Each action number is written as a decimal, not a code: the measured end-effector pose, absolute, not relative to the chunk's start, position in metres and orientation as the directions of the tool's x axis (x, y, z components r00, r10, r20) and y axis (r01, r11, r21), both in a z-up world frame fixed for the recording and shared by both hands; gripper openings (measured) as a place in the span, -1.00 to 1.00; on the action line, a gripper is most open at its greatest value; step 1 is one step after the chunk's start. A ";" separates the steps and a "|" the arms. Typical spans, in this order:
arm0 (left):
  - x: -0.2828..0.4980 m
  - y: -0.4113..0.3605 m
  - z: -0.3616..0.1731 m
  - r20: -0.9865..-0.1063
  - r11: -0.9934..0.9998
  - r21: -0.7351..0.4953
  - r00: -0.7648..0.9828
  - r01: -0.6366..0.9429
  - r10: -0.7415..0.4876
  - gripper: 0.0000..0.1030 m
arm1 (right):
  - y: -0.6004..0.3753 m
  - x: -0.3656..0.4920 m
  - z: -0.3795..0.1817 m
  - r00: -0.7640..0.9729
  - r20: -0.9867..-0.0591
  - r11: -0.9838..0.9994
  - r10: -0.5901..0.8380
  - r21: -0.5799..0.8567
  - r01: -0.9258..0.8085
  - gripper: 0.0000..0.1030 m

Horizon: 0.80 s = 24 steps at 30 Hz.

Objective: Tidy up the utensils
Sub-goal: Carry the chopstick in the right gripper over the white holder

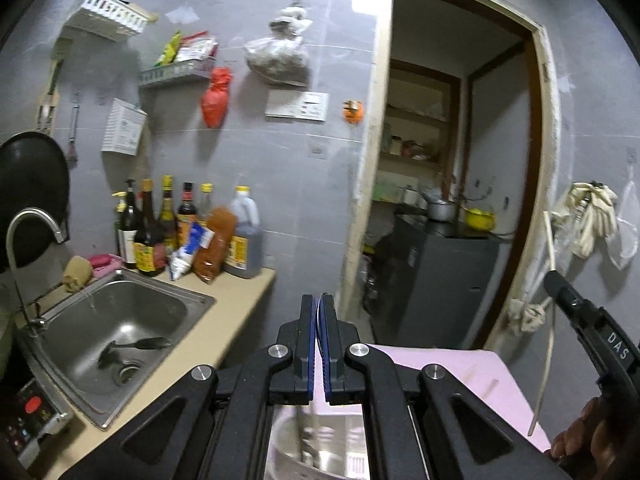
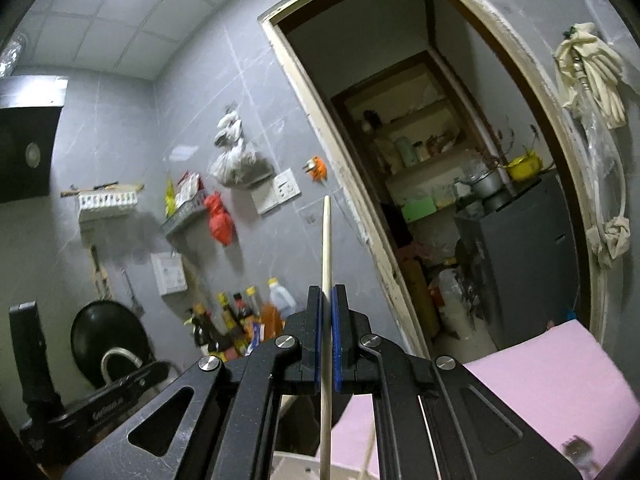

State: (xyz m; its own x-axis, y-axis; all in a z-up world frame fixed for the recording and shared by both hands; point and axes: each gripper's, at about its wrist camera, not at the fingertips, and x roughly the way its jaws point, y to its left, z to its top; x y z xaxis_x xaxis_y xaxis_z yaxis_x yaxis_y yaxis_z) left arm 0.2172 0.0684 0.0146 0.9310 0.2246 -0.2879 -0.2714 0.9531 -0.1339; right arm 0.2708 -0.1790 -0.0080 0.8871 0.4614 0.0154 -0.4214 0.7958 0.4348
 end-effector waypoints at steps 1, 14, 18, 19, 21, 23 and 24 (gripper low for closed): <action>0.219 0.072 0.013 -0.286 0.950 -0.130 0.928 -0.284 0.238 -0.94 | -0.175 0.273 -0.010 0.896 0.017 0.799 0.444 0.444 -0.405 -0.92; 0.241 0.099 -0.024 -0.285 0.917 -0.041 0.885 -0.396 0.369 -0.94 | -0.150 0.298 -0.051 0.937 -0.040 0.828 0.347 0.482 -0.286 -0.92; 0.245 0.097 -0.030 -0.281 0.918 -0.026 0.884 -0.397 0.374 -0.94 | -0.149 0.301 -0.061 0.942 -0.060 0.837 0.331 0.479 -0.264 -0.92; 0.245 0.096 -0.032 -0.278 0.917 -0.018 0.883 -0.398 0.378 -0.94 | -0.149 0.301 -0.063 0.942 -0.065 0.840 0.329 0.475 -0.260 -0.92; 0.244 0.092 -0.034 -0.264 0.918 0.003 0.885 -0.397 0.384 -0.94 | -0.148 0.302 -0.067 0.943 -0.082 0.851 0.323 0.462 -0.252 -0.92; 0.243 0.088 -0.036 -0.246 0.920 0.019 0.890 -0.392 0.384 -0.94 | -0.148 0.302 -0.070 0.943 -0.089 0.855 0.322 0.455 -0.249 -0.92; 0.242 0.086 -0.036 -0.235 0.921 0.028 0.892 -0.390 0.385 -0.94 | -0.148 0.303 -0.072 0.943 -0.091 0.857 0.321 0.452 -0.248 -0.92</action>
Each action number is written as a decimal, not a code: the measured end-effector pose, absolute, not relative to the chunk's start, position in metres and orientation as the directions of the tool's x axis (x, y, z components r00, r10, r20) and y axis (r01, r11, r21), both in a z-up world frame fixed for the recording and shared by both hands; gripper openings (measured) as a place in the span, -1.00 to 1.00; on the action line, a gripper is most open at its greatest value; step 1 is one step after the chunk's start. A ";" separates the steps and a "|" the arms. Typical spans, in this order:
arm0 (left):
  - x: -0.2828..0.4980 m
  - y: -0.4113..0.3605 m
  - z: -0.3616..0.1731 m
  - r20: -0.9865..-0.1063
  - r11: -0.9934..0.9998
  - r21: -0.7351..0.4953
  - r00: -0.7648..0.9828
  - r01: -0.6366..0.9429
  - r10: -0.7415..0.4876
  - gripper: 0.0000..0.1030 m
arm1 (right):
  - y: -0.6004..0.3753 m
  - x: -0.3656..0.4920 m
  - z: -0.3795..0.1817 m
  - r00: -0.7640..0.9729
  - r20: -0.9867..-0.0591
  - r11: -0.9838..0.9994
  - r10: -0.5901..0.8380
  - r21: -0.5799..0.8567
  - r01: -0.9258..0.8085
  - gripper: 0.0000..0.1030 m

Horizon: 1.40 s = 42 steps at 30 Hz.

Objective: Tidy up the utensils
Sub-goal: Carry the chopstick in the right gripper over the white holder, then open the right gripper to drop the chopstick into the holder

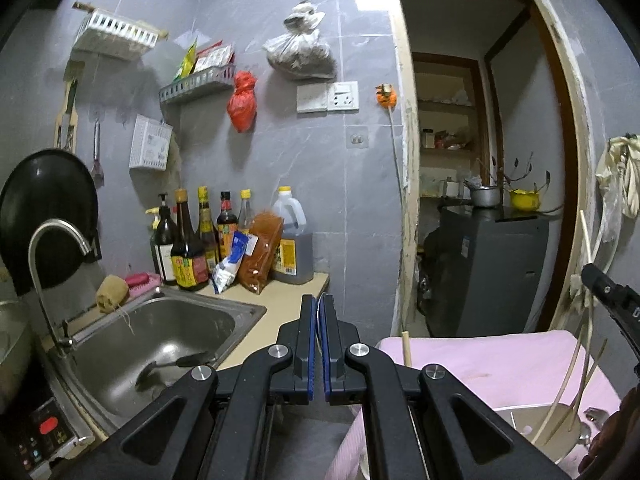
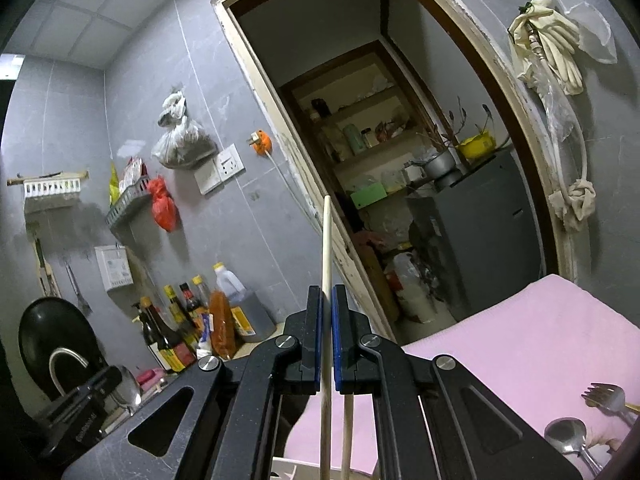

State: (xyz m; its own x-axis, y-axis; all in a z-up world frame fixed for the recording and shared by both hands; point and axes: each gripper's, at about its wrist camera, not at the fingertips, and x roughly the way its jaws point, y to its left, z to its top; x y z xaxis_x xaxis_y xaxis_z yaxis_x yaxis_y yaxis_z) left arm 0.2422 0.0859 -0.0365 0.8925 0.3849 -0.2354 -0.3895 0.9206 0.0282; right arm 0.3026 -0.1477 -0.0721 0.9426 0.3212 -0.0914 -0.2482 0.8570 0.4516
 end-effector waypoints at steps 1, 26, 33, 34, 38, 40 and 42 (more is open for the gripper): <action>0.242 0.083 -0.037 -0.225 0.921 0.039 0.894 -0.388 0.386 -0.94 | -0.148 0.303 -0.074 0.942 -0.093 0.858 0.322 0.450 -0.248 -0.92; 0.236 0.063 -0.047 -0.257 0.953 0.072 0.917 -0.296 0.304 -0.91 | -0.152 0.294 -0.081 0.925 -0.102 0.863 0.366 0.409 -0.296 -0.91; 0.233 0.059 -0.045 -0.295 0.962 0.053 0.916 -0.268 0.272 -0.89 | -0.154 0.289 -0.083 0.916 -0.120 0.861 0.383 0.406 -0.306 -0.91; 0.233 0.059 -0.045 -0.308 0.964 0.040 0.915 -0.261 0.261 -0.89 | -0.155 0.288 -0.083 0.914 -0.124 0.861 0.386 0.403 -0.309 -0.90; 0.233 0.063 -0.044 -0.345 0.971 -0.027 0.914 -0.237 0.213 -0.81 | -0.160 0.281 -0.085 0.903 -0.137 0.856 0.407 0.401 -0.325 -0.73; 0.231 0.067 -0.044 -0.360 0.972 -0.085 0.917 -0.217 0.173 -0.66 | -0.166 0.277 -0.084 0.901 -0.135 0.852 0.412 0.408 -0.329 -0.59; 0.229 0.072 -0.044 -0.372 0.968 -0.140 0.918 -0.206 0.141 -0.48 | -0.170 0.275 -0.082 0.898 -0.137 0.850 0.417 0.409 -0.332 -0.58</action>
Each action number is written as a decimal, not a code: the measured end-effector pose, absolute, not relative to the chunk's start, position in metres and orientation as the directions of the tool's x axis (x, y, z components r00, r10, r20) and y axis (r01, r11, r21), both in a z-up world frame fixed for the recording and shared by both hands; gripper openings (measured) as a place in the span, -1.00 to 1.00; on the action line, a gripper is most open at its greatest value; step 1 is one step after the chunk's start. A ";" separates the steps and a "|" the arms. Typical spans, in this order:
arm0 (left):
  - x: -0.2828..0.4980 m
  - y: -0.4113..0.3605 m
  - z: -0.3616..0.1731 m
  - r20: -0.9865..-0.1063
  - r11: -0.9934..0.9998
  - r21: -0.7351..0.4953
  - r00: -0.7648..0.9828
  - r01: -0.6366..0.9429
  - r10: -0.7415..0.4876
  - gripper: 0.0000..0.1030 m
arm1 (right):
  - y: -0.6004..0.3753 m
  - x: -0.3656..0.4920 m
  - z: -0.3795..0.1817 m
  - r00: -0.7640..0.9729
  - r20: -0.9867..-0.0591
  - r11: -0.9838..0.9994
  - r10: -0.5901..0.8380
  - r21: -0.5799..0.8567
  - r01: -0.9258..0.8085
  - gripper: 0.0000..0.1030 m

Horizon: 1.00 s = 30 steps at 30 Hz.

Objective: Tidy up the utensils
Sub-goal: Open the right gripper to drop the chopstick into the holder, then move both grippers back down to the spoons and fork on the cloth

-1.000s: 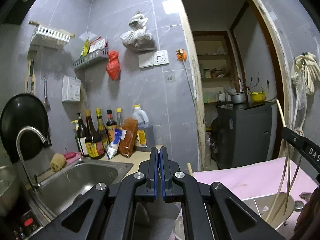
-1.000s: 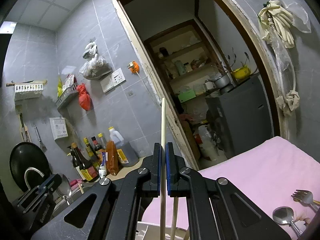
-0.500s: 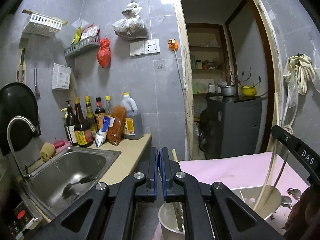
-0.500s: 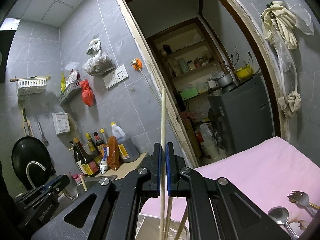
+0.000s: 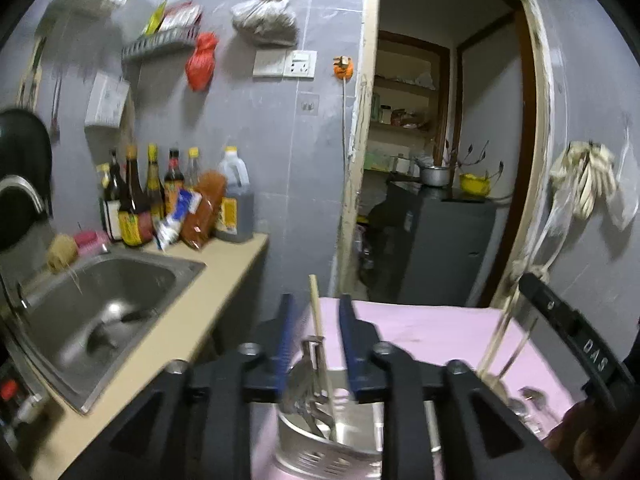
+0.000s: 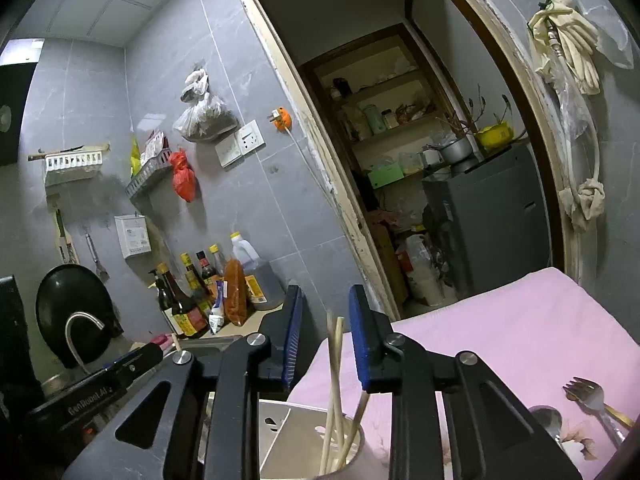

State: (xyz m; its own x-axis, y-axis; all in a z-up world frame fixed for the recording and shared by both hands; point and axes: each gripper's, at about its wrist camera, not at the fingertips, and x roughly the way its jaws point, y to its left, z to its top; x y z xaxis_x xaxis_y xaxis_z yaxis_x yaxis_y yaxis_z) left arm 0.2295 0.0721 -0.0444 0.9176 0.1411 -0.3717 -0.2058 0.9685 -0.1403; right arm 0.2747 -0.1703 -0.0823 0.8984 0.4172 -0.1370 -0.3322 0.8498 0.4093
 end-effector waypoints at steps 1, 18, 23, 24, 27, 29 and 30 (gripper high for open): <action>0.228 0.075 -0.044 -0.376 0.963 -0.173 0.918 -0.206 0.129 -0.43 | -0.172 0.274 -0.081 0.898 -0.136 0.850 0.419 0.408 -0.335 -0.58; 0.207 0.025 0.001 -0.283 0.961 -0.209 0.952 -0.183 0.120 0.63 | -0.264 0.247 -0.024 0.909 -0.124 0.887 0.398 0.304 -0.347 0.46; 0.206 -0.008 0.005 -0.260 0.969 -0.186 0.959 -0.161 0.109 0.89 | -0.299 0.240 -0.016 0.919 -0.139 0.910 0.370 0.252 -0.329 0.71; 0.206 -0.016 0.004 -0.256 0.971 -0.181 0.961 -0.156 0.107 0.90 | -0.304 0.239 -0.014 0.920 -0.140 0.913 0.366 0.245 -0.326 0.76; 0.204 -0.039 0.001 -0.251 0.976 -0.169 0.963 -0.141 0.096 0.97 | -0.324 0.237 -0.014 0.924 -0.154 0.924 0.350 0.218 -0.314 0.88; 0.205 -0.050 -0.002 -0.254 0.978 -0.167 0.964 -0.124 0.079 0.98 | -0.336 0.237 -0.014 0.925 -0.166 0.931 0.341 0.200 -0.307 0.95; 0.205 -0.057 -0.005 -0.261 0.980 -0.165 0.963 -0.109 0.064 0.98 | -0.341 0.238 -0.014 0.926 -0.169 0.932 0.338 0.195 -0.305 0.95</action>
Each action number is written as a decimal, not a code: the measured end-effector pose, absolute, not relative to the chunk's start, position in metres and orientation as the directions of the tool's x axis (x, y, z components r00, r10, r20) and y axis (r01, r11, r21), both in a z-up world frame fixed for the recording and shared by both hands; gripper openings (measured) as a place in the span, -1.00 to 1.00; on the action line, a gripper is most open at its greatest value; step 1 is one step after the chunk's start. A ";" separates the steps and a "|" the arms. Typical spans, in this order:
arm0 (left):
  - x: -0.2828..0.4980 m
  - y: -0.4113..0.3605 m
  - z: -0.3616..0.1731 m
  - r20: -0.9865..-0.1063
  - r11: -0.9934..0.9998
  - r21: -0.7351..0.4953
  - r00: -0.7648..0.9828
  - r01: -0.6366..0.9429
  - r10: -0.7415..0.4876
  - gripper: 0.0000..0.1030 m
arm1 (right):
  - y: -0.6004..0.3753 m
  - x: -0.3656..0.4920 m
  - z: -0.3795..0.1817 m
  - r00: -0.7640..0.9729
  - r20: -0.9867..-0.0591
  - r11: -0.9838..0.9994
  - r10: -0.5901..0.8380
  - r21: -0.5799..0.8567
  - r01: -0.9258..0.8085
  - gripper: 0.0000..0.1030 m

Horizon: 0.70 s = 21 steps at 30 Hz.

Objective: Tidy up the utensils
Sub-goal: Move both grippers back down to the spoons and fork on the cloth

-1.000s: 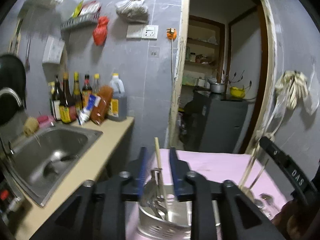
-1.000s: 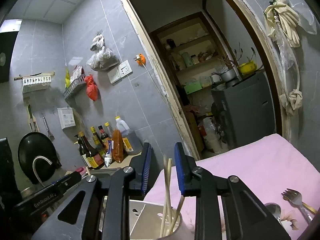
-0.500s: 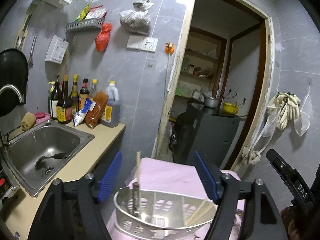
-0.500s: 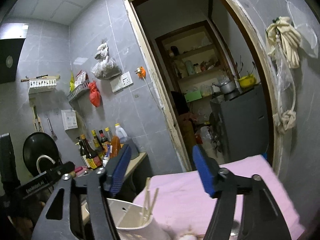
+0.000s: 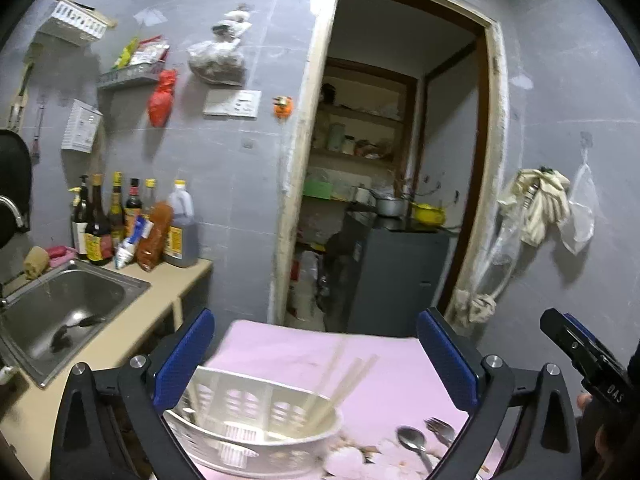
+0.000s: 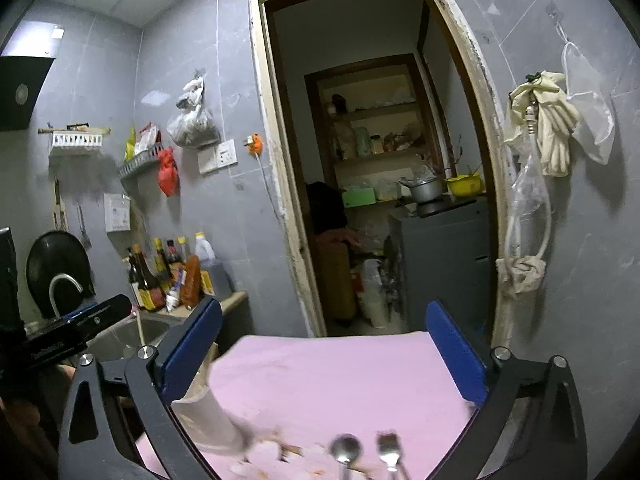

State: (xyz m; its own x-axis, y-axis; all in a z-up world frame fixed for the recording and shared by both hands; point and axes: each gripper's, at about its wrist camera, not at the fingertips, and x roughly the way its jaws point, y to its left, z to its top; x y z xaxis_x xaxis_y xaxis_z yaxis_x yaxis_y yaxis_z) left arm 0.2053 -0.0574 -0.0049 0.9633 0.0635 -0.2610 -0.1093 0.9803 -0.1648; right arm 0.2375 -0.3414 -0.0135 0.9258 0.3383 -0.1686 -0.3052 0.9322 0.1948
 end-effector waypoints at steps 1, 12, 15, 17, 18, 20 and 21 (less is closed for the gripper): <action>0.206 -0.064 -0.007 -0.268 0.982 -0.162 0.962 -0.101 0.055 0.98 | -0.348 0.237 -0.014 0.927 -0.174 0.936 0.331 0.188 -0.299 0.95; 0.208 -0.121 -0.036 -0.312 0.989 -0.132 0.950 -0.068 0.023 0.98 | -0.405 0.244 -0.032 0.936 -0.233 0.958 0.266 0.171 -0.230 0.96; 0.210 -0.134 -0.044 -0.325 0.992 -0.116 0.946 -0.051 0.010 0.98 | -0.416 0.248 -0.041 0.936 -0.249 0.962 0.248 0.174 -0.209 0.96; 0.214 -0.142 -0.052 -0.340 0.993 -0.112 0.940 -0.041 0.000 0.98 | -0.422 0.250 -0.048 0.935 -0.262 0.965 0.238 0.176 -0.197 0.96; 0.215 -0.144 -0.055 -0.346 0.993 -0.110 0.938 -0.038 -0.003 0.98 | -0.425 0.252 -0.052 0.934 -0.269 0.965 0.235 0.178 -0.192 0.96; 0.218 -0.149 -0.062 -0.358 0.994 -0.106 0.934 -0.036 -0.004 0.98 | -0.429 0.255 -0.061 0.931 -0.284 0.966 0.231 0.180 -0.185 0.96; 0.221 -0.151 -0.066 -0.366 0.994 -0.104 0.931 -0.033 -0.007 0.98 | -0.430 0.257 -0.066 0.928 -0.294 0.967 0.229 0.182 -0.181 0.96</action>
State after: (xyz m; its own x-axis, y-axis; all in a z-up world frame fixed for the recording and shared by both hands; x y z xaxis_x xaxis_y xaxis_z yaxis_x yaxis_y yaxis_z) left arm 0.2206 -0.1509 -0.0658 0.9306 -0.0071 -0.3660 -0.0334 0.9940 -0.1044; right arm 0.2568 -0.4304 -0.0663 0.9279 0.2289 -0.2944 -0.1808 0.9666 0.1817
